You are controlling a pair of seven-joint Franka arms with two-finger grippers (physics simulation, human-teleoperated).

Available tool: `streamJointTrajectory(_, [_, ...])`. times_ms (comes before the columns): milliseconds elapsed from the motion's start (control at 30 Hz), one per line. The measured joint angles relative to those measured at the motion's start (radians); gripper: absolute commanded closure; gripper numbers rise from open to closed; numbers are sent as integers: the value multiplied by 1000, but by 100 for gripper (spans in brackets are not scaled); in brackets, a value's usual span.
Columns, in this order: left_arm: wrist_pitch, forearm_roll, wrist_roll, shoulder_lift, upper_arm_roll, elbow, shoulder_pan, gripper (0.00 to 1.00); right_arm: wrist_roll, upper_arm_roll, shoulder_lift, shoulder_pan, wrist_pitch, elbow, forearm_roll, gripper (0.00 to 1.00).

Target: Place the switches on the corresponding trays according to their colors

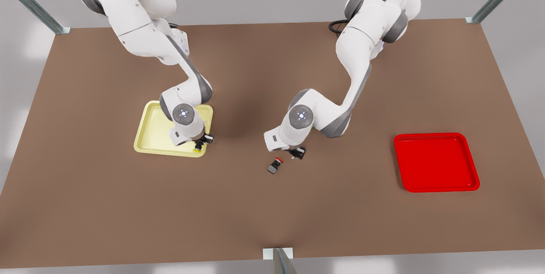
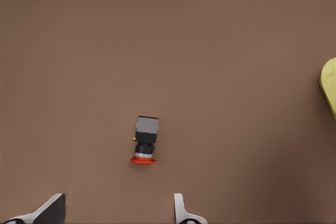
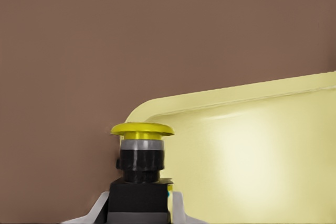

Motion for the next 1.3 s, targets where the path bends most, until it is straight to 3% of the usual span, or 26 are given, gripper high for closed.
streamJointTrajectory(167, [117, 30, -21, 104, -2, 35, -5, 0, -44, -30, -23, -18, 110, -142, 0, 49])
streamJointTrajectory(200, [117, 32, -20, 111, -2, 35, -5, 0, -44, -30, -23, -18, 110, -142, 0, 36])
streamJointTrajectory(233, [117, 34, -21, 119, -2, 33, -5, 0, -42, -30, -20, -18, 109, -139, -2, 8])
streamJointTrajectory(267, [117, 35, -21, 123, -2, 33, -5, 0, -42, -30, -20, -20, 107, -138, -2, 0])
streamJointTrajectory(400, [181, 38, -20, 170, -3, 31, -12, 0, -42, -31, -35, -21, 94, -129, -1, 0])
streamJointTrajectory(467, [206, 38, -16, 197, -3, 41, -15, 0, -45, -27, -98, -8, 24, -27, 0, 0])
streamJointTrajectory(567, [244, 40, -2, 216, -3, 41, -15, 0, -201, -39, -188, -52, -357, 286, 91, 0])
streamJointTrajectory(633, [270, 41, 9, 226, -3, 41, -15, 0, -609, -67, -192, -228, -631, 468, 112, 0])
streamJointTrajectory(667, [290, 42, 8, 235, -3, 41, -15, 0, -698, -67, -189, -336, -736, 552, 151, 0])
streamJointTrajectory(700, [293, 42, 6, 243, -3, 41, -15, 0, -708, -83, -160, -333, -866, 686, 140, 0])
streamJointTrajectory(733, [323, 42, -1, 254, -3, 39, -16, 0, -709, -153, -156, -230, -888, 729, 151, 0])
streamJointTrajectory(767, [332, 43, -2, 256, -3, 33, -25, 0, -709, -167, -180, -211, -875, 721, 154, 0])
streamJointTrajectory(1067, [333, 43, -5, 271, -3, 29, -34, 0, -700, -163, -160, -184, -834, 711, 140, 0])
streamJointTrajectory(1167, [333, 43, 0, 271, -3, 29, -34, 17, -700, -163, -158, -184, -819, 710, 147, 0])
streamJointTrajectory(1300, [336, 42, -6, 276, -3, 30, -34, 23, -697, -163, -150, -166, -797, 703, 150, 0])
